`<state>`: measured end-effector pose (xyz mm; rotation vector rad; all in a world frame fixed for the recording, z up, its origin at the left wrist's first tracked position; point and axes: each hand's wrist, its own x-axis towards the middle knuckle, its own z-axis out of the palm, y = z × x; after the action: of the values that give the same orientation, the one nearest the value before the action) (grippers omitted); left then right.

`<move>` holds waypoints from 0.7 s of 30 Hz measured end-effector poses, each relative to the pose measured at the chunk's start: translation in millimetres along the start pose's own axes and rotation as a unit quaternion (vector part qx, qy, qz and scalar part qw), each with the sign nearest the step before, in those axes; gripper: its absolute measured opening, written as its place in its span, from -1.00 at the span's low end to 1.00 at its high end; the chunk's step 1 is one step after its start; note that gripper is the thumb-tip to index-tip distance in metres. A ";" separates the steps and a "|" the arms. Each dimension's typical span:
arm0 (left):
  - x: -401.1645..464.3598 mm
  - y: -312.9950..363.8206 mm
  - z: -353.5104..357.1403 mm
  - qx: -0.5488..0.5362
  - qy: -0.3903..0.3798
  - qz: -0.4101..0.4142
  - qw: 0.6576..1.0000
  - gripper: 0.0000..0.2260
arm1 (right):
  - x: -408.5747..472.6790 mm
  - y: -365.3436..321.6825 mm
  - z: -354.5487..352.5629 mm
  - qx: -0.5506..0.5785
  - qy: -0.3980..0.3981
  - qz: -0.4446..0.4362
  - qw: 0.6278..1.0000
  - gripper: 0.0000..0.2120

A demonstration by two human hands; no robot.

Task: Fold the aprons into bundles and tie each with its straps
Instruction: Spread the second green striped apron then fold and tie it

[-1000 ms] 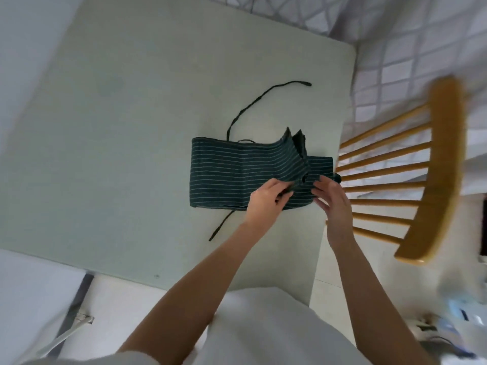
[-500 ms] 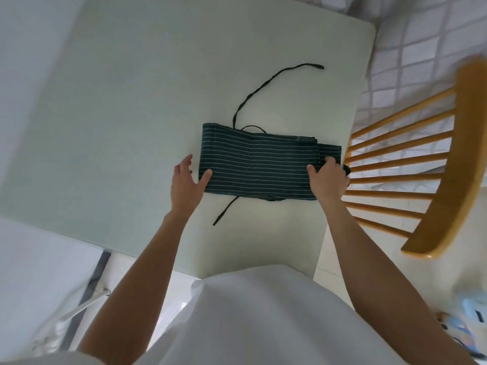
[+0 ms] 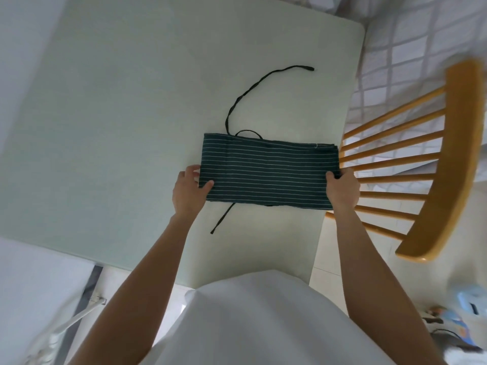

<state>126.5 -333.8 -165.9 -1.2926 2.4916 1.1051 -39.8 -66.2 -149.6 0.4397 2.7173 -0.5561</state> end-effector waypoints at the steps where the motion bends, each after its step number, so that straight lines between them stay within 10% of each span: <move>1: 1.6 2.2 0.1 0.003 -0.001 -0.002 1.000 -0.57 | 3.5 2.9 2.0 0.003 -0.020 0.007 1.000 -0.71; 7: 12.8 8.2 -3.8 -0.019 -0.015 -0.039 0.999 -0.61 | 2.3 5.7 7.2 -0.048 0.047 -0.049 0.997 -0.64; 10: 20.5 11.6 -6.7 -0.014 -0.013 -0.042 0.999 -0.65 | -24.2 4.0 15.8 -0.110 0.113 -0.286 0.945 -0.63; 13: 27.6 15.6 -6.6 -0.055 -0.008 -0.021 0.998 -0.71 | -70.4 4.6 46.1 -0.155 0.010 -0.449 0.880 -0.65; 21: 3.7 -2.1 -8.6 -0.043 0.043 0.085 0.995 -0.82 | -77.7 1.2 65.8 -0.263 -0.109 -0.382 0.879 -0.49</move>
<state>127.5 -342.6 -162.4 -1.1921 2.6873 1.2304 47.3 -110.9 -177.9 -0.8138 2.5811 -0.0019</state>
